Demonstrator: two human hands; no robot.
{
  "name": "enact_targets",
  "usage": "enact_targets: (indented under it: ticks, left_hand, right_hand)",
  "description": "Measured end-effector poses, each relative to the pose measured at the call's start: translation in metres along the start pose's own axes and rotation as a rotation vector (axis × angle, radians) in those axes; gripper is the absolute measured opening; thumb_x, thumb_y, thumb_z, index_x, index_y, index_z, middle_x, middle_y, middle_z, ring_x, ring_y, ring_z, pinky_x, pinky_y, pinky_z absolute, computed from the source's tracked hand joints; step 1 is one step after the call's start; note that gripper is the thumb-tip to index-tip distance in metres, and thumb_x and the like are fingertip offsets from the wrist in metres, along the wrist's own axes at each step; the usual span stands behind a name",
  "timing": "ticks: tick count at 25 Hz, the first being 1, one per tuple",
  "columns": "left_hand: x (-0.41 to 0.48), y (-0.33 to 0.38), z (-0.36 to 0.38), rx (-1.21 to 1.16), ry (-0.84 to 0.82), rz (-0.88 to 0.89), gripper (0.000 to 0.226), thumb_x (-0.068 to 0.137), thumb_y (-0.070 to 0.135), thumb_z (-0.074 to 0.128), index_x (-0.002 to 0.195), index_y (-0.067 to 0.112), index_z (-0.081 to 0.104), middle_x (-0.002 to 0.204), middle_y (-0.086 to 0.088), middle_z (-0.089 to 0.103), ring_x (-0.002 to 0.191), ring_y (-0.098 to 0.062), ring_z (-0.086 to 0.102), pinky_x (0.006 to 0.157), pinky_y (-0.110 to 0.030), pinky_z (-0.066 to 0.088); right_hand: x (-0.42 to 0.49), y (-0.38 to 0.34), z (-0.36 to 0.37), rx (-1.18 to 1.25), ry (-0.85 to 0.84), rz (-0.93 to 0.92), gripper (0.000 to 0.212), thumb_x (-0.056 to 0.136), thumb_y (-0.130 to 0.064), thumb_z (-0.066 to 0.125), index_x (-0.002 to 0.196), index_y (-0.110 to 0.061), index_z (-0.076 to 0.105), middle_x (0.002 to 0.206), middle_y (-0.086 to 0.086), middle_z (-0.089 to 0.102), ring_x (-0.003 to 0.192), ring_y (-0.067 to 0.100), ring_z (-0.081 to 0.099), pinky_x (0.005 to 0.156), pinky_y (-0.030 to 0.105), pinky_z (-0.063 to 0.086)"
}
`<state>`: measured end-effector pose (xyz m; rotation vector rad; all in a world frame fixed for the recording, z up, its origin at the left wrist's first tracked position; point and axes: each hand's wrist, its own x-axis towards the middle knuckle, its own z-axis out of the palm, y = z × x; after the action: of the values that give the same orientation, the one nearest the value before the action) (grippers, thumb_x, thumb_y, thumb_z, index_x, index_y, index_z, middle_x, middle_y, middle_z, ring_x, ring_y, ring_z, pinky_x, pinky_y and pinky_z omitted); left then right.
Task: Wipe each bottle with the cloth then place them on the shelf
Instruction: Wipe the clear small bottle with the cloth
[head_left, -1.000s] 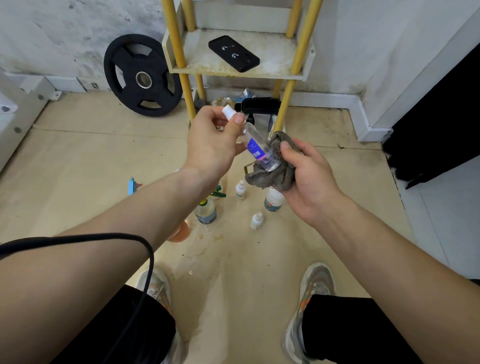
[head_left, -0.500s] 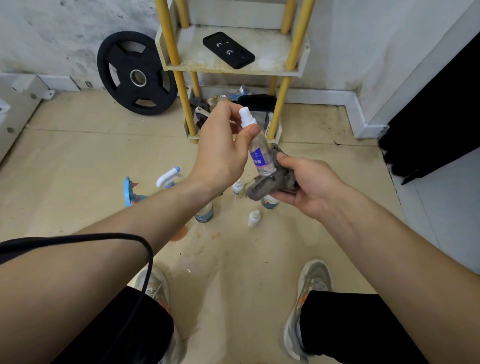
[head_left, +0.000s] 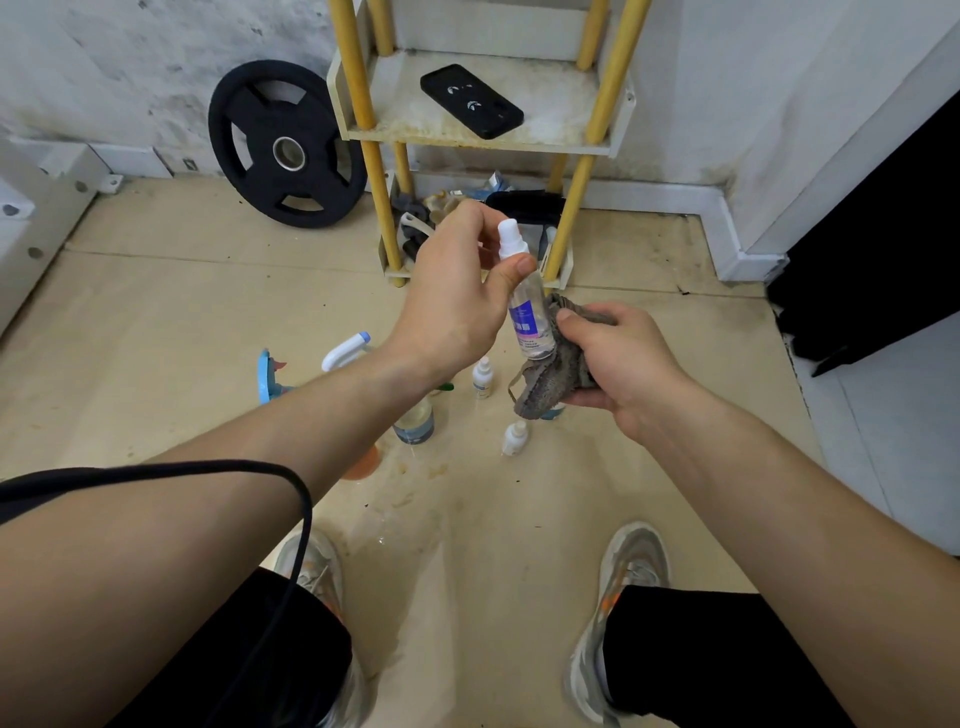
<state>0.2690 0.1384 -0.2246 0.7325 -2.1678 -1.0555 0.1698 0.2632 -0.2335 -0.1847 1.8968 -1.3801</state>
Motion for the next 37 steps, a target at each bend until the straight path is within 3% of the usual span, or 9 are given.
enact_targets:
  ticks: [3,7,12,17,24,27,29,32,37]
  left_hand:
    - [0.0,0.0,0.0,0.014,0.001,0.022,0.016,0.094,0.023,0.067,0.1,0.019,0.053,0.104,-0.002,0.066,0.092,-0.018,0.062,0.082,-0.037,0.053]
    - [-0.004,0.0,0.001,-0.027,0.028,0.013,0.014,0.095,0.022,0.065,0.1,0.02,0.052,0.102,-0.002,0.065,0.091,-0.019,0.062,0.08,-0.04,0.054]
    - [-0.004,0.002,-0.001,-0.114,0.032,-0.033,0.014,0.096,0.021,0.063,0.101,0.021,0.05,0.096,0.003,0.062,0.089,-0.022,0.062,0.077,-0.048,0.057]
    - [-0.004,0.001,-0.002,-0.122,0.006,-0.042,0.014,0.097,0.019,0.062,0.102,0.021,0.049,0.097,0.003,0.061,0.092,-0.024,0.063,0.081,-0.048,0.056]
    - [-0.006,-0.003,0.0,-0.116,0.001,-0.058,0.013,0.096,0.021,0.063,0.102,0.023,0.051,0.098,0.0,0.064,0.091,-0.023,0.064,0.079,-0.046,0.058]
    - [-0.003,-0.006,0.0,-0.093,-0.054,-0.05,0.011,0.095,0.019,0.064,0.105,0.016,0.061,0.096,0.002,0.067,0.088,-0.022,0.065,0.079,-0.046,0.057]
    - [-0.003,-0.008,0.001,-0.159,-0.114,-0.084,0.018,0.095,0.018,0.063,0.112,0.016,0.069,0.099,0.0,0.07,0.092,-0.024,0.067,0.078,-0.045,0.06]
    - [-0.004,-0.006,0.001,-0.304,-0.176,-0.155,0.027,0.098,0.011,0.061,0.117,0.028,0.069,0.109,-0.011,0.071,0.099,-0.029,0.068,0.078,-0.042,0.062]
    - [-0.003,-0.002,0.001,-0.335,-0.099,-0.252,0.037,0.082,0.013,0.081,0.111,0.01,0.059,0.09,-0.005,0.073,0.083,-0.03,0.07,0.078,-0.045,0.061]
  right_hand:
    - [0.0,0.001,0.0,-0.119,0.03,-0.104,0.013,0.097,-0.029,0.064,0.109,-0.023,0.062,0.095,0.003,0.074,0.076,0.024,0.075,0.061,0.043,0.063]
    - [0.001,0.0,0.002,-0.102,0.009,-0.157,0.011,0.099,-0.029,0.061,0.11,-0.026,0.062,0.095,-0.001,0.073,0.079,0.02,0.074,0.06,0.038,0.063]
    - [0.002,0.002,0.005,-0.068,-0.048,-0.072,0.01,0.098,-0.033,0.054,0.104,-0.031,0.062,0.103,0.005,0.074,0.093,0.032,0.073,0.083,0.06,0.059]
    - [0.004,0.004,0.001,0.02,-0.106,-0.061,0.02,0.1,-0.023,0.059,0.12,-0.023,0.061,0.11,0.006,0.073,0.093,0.029,0.074,0.075,0.052,0.062]
    - [0.001,0.003,0.001,-0.298,-0.047,-0.15,0.014,0.096,-0.042,0.054,0.107,-0.034,0.057,0.098,-0.001,0.072,0.09,0.025,0.072,0.078,0.051,0.062]
    - [-0.004,-0.001,0.002,-0.392,-0.005,-0.37,0.012,0.098,-0.035,0.056,0.11,-0.037,0.054,0.094,-0.015,0.067,0.088,0.009,0.066,0.075,0.03,0.055]
    - [-0.009,-0.006,0.004,-0.29,-0.002,-0.511,0.018,0.101,-0.026,0.055,0.117,-0.034,0.052,0.094,-0.015,0.066,0.078,0.001,0.064,0.066,0.021,0.05]
    - [-0.011,-0.006,0.005,-0.171,0.0,-0.614,0.026,0.102,-0.021,0.054,0.126,-0.029,0.052,0.11,-0.014,0.065,0.093,-0.003,0.065,0.077,0.02,0.053]
    - [-0.007,-0.009,0.007,0.144,-0.013,-0.527,0.029,0.106,-0.019,0.048,0.134,-0.017,0.051,0.122,-0.001,0.066,0.109,0.005,0.065,0.088,0.023,0.054]
